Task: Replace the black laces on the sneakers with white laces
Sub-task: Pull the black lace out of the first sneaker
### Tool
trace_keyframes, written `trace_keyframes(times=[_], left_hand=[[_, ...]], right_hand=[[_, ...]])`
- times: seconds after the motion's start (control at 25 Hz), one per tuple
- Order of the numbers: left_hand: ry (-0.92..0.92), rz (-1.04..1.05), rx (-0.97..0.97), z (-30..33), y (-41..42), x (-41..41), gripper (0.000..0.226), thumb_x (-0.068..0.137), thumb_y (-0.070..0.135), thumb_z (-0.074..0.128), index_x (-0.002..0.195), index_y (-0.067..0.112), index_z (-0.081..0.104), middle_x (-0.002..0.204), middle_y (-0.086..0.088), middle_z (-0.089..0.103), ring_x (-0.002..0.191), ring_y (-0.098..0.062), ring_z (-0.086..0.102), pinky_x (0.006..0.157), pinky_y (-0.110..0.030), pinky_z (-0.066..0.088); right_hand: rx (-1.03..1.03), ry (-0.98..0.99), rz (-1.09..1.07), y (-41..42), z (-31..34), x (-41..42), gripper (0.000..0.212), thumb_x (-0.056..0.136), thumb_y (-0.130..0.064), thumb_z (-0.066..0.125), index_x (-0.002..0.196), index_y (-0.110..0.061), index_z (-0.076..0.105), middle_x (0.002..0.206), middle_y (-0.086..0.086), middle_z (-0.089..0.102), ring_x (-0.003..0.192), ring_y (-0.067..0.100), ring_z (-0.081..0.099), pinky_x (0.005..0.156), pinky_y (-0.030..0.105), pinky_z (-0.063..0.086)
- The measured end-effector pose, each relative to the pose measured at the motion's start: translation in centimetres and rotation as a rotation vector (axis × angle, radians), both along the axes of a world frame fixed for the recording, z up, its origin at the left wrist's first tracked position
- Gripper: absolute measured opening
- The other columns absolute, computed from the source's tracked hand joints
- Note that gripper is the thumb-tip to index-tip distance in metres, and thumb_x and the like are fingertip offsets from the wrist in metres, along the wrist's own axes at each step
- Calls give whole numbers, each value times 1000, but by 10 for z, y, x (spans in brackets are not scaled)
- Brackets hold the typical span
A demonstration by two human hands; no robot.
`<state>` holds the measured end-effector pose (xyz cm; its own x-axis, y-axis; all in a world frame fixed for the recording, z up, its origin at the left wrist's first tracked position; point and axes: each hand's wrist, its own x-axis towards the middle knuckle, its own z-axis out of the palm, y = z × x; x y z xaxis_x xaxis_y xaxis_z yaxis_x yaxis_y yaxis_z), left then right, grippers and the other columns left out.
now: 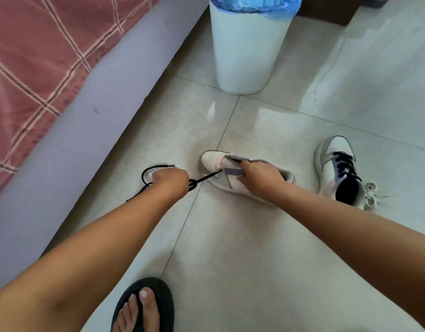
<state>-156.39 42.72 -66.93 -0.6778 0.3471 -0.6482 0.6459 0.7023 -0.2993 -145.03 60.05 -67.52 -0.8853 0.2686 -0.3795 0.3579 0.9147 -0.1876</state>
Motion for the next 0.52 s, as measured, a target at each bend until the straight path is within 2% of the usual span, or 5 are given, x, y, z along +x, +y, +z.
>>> trace_keyframes(times=[0.08,0.2,0.28,0.4,0.52], left_hand=[[-51,83,-57,5,-22,-6,25,92,16,49,115,16,58,123,-3,56,111,-23,55,85,-30,43],[-115,180,93,10,-61,-20,16,87,30,60,88,16,54,110,-5,58,91,-23,54,71,-30,43],[-99,263,180,9,-80,-23,42,81,39,67,112,17,49,127,-7,43,109,-26,47,82,-36,45],[-148,469,304,-5,-93,-12,101,71,47,74,146,17,13,145,-9,15,133,-28,26,100,-41,39],[-168,348,348,-31,-95,29,67,78,26,68,132,10,32,134,-12,33,122,-29,39,91,-36,41]], right_hand=[[7,44,-108,2,4,-5,24,99,-20,36,115,-7,49,109,17,61,98,33,60,71,34,40],[17,22,-117,6,7,-5,25,99,-22,36,118,-8,46,109,18,61,95,33,61,70,32,40],[39,-17,-52,-3,6,-3,32,99,-28,40,121,-5,45,114,18,62,99,34,61,74,34,44],[-24,50,-95,-22,4,-6,41,98,-30,42,129,-4,40,123,18,57,107,37,57,83,40,45],[33,273,84,-47,8,-10,37,91,-16,51,126,-4,47,120,18,50,109,39,51,83,44,45]])
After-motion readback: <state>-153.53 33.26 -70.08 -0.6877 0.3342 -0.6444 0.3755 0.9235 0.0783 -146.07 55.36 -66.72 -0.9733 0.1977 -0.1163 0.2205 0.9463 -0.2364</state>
